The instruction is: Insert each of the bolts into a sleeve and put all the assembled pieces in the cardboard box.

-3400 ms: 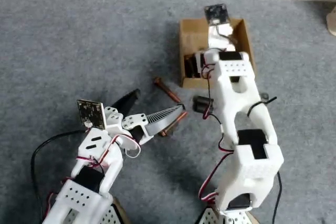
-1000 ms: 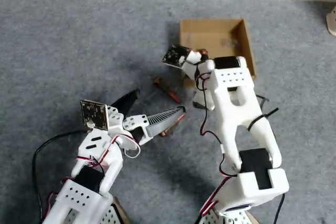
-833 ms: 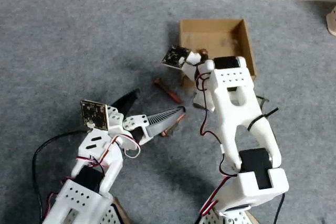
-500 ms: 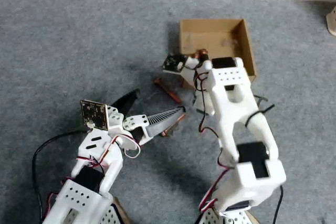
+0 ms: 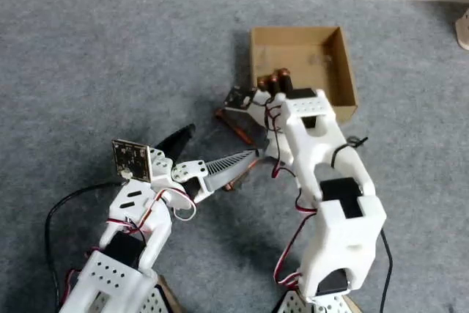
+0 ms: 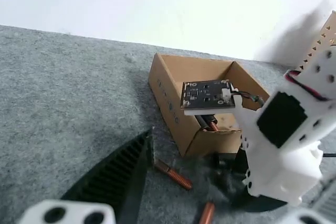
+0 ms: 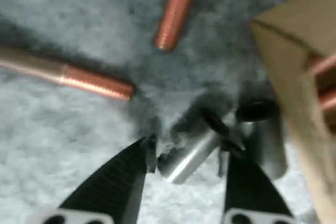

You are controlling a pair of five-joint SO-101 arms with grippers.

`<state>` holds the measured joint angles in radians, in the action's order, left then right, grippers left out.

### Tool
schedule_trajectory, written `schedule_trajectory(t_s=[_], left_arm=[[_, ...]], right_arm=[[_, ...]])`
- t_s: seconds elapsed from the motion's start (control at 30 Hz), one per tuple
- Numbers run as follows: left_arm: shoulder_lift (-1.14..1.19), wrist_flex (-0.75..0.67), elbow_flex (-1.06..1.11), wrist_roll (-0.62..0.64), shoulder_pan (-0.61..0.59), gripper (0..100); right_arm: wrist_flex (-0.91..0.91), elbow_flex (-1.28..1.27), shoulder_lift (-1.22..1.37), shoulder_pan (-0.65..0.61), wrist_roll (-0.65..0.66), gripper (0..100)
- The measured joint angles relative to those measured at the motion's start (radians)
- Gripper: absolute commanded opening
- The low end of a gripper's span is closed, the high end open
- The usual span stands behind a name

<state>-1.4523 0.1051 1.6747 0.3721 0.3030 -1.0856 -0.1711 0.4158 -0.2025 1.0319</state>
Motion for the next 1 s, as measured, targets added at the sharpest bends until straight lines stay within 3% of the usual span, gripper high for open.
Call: schedule_trajectory(t_s=[0.23, 0.57, 0.8, 1.0], left_arm=[[0.0, 0.0, 0.0, 0.0, 0.0, 48], [0.0, 0.006, -0.002, 0.0, 0.0, 48], [0.0, 0.218, -0.101, 0.049, 0.0, 48], [0.0, 0.244, -0.112, 0.06, -0.002, 48]], right_arm=[[0.034, 0.003, -0.017, 0.012, -0.095, 0.5], [0.015, -0.218, -0.393, 0.041, -0.347, 0.5], [0.025, -0.404, -0.743, 0.041, -0.606, 0.5], [0.114, -0.595, -0.956, 0.046, -0.763, 0.5]])
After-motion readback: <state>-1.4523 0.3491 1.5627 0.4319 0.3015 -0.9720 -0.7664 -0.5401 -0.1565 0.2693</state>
